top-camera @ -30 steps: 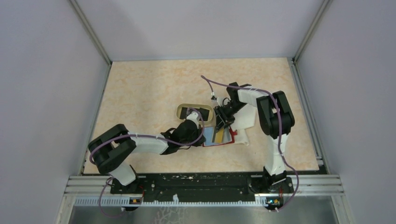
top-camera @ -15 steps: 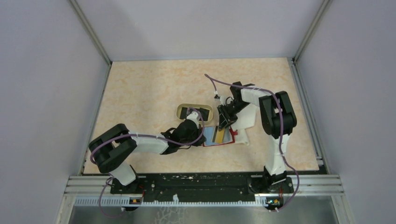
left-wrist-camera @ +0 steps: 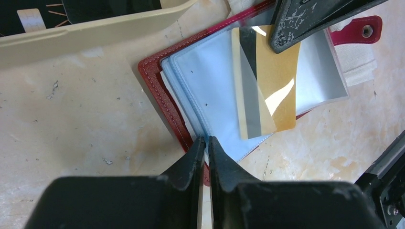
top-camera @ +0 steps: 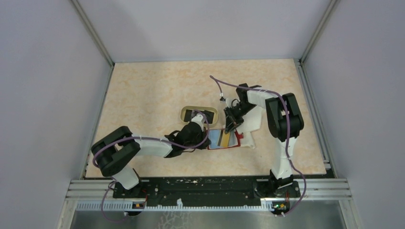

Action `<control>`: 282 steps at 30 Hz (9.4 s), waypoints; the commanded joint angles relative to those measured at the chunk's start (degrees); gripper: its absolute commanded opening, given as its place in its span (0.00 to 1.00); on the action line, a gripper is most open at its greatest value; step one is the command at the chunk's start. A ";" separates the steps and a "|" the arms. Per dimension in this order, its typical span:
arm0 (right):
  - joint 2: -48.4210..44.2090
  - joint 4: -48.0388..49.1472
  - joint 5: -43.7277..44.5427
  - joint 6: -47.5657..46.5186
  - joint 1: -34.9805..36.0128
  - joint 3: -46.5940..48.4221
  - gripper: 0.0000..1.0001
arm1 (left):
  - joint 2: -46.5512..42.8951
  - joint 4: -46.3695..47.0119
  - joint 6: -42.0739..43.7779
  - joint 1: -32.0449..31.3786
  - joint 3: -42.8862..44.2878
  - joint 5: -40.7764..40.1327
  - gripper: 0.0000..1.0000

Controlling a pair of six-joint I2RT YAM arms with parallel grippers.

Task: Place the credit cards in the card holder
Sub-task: Insert the credit card into the card holder.

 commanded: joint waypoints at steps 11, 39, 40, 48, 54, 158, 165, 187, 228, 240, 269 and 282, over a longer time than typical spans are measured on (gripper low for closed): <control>1.82 -3.77 5.52 -2.77 2.88 5.18 0.00 | 3.31 -1.41 2.24 0.24 1.95 1.36 0.13; -11.87 0.99 6.31 -7.13 2.47 1.37 0.41 | -12.47 6.55 3.69 0.25 -7.19 7.79 0.34; -12.83 0.92 6.29 -7.82 2.44 1.39 0.41 | -13.18 7.64 4.16 0.29 -8.02 8.14 0.34; -33.29 8.81 -4.19 -25.65 2.60 -9.48 0.29 | -26.34 21.87 6.10 0.24 -20.43 4.72 0.70; -43.25 10.78 -7.67 -68.30 6.12 -26.20 0.23 | -30.14 24.22 7.32 0.57 -24.55 1.41 0.98; -30.36 24.65 4.61 -45.41 14.78 -26.17 0.01 | 1.65 40.05 -6.73 4.73 -15.91 14.86 0.45; -26.77 24.20 7.66 -44.94 15.04 -25.53 0.01 | 3.26 39.71 -6.83 4.73 -14.51 15.59 0.45; -21.44 22.09 13.07 -46.82 16.41 -24.90 0.00 | 3.12 33.50 -4.33 4.73 -12.33 16.30 0.51; -30.64 16.89 3.42 -46.17 10.04 -22.46 0.18 | 8.57 41.85 -9.56 4.73 -7.51 26.11 0.51; -27.45 20.07 -2.79 -27.07 1.74 -18.58 0.42 | 13.97 43.37 -10.69 4.73 -2.28 30.48 0.51; -19.23 11.78 3.63 -25.73 1.36 -13.37 0.45 | -1.70 45.02 -2.96 4.73 -13.15 25.04 0.53; -15.86 8.99 1.33 -25.49 5.42 -11.82 0.36 | 9.14 46.36 -5.04 4.73 -11.60 22.35 0.51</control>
